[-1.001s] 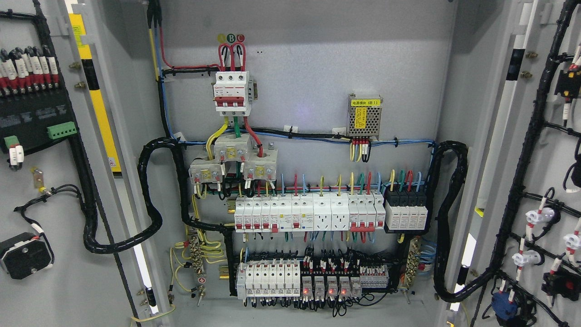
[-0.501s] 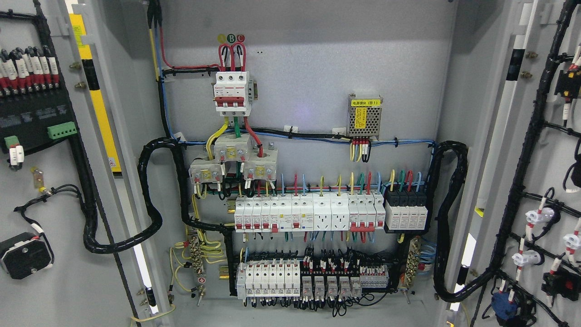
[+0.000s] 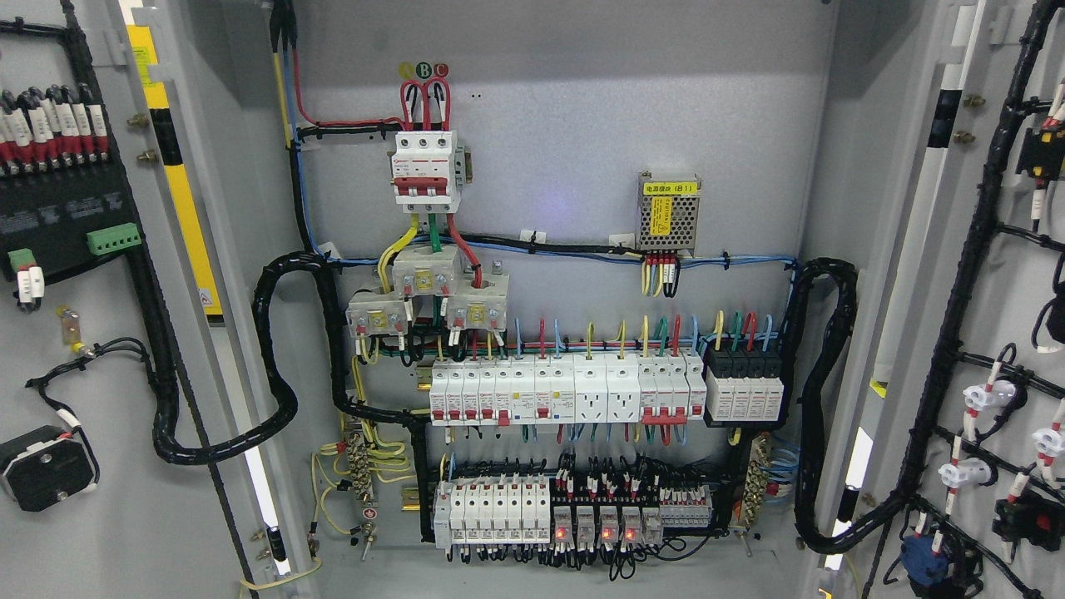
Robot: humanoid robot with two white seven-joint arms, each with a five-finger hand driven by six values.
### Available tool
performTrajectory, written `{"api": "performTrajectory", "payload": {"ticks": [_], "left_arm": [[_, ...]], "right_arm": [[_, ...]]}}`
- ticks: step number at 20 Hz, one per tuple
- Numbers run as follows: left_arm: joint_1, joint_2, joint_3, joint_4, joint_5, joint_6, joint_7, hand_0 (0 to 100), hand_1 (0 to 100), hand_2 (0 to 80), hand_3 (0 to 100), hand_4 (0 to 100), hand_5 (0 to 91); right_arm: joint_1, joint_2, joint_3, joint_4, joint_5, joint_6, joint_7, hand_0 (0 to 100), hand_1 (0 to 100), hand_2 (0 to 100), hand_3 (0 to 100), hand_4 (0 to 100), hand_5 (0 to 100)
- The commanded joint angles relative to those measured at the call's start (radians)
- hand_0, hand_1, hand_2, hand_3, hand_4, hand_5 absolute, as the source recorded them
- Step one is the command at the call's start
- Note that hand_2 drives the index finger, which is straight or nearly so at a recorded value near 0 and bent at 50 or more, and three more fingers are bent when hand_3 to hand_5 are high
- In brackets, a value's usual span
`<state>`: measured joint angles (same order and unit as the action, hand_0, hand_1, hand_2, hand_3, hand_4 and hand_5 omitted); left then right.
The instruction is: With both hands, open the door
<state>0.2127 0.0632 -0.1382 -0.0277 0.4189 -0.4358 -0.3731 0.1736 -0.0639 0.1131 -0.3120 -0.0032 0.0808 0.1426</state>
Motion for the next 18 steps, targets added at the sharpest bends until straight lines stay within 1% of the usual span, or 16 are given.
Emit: {"api": "performTrajectory", "payload": {"ticks": [1,4,6,8,10,15,18], "left_arm": [[-0.015,0.0,-0.024,0.057,0.001,0.021,0.026,33,20,0.0,0,0,0.0],[-0.026,0.004,-0.026,0.057,0.001,0.058,0.037,33,20,0.0,0,0,0.0],[-0.032,0.006,-0.026,0.057,0.0,0.087,0.039,33,21,0.0,0,0,0.0],[-0.039,0.007,-0.024,0.057,0.003,0.112,0.042,33,21,0.0,0,0,0.0],[-0.042,0.009,-0.026,0.054,0.003,0.13,0.057,34,21,0.0,0,0,0.0],[-0.047,0.009,-0.029,0.054,-0.002,0.134,0.091,34,21,0.0,0,0,0.0],[-0.05,0.009,-0.029,0.054,-0.002,0.134,0.097,34,21,0.0,0,0,0.0]], "right_arm": [[-0.006,0.006,-0.006,0.051,0.012,-0.001,-0.001,21,11,0,0,0,0],[-0.006,0.004,-0.039,0.053,0.011,-0.003,-0.001,21,11,0,0,0,0],[-0.006,0.003,-0.05,0.053,0.011,-0.003,-0.001,21,11,0,0,0,0],[-0.006,0.004,-0.05,0.053,0.011,-0.003,-0.001,21,11,0,0,0,0],[-0.006,0.004,-0.05,0.051,0.011,-0.003,-0.001,21,11,0,0,0,0],[-0.012,0.004,-0.052,0.053,0.008,-0.003,-0.001,21,11,0,0,0,0],[-0.013,0.004,-0.052,0.053,0.008,-0.003,-0.001,21,11,0,0,0,0]]}}
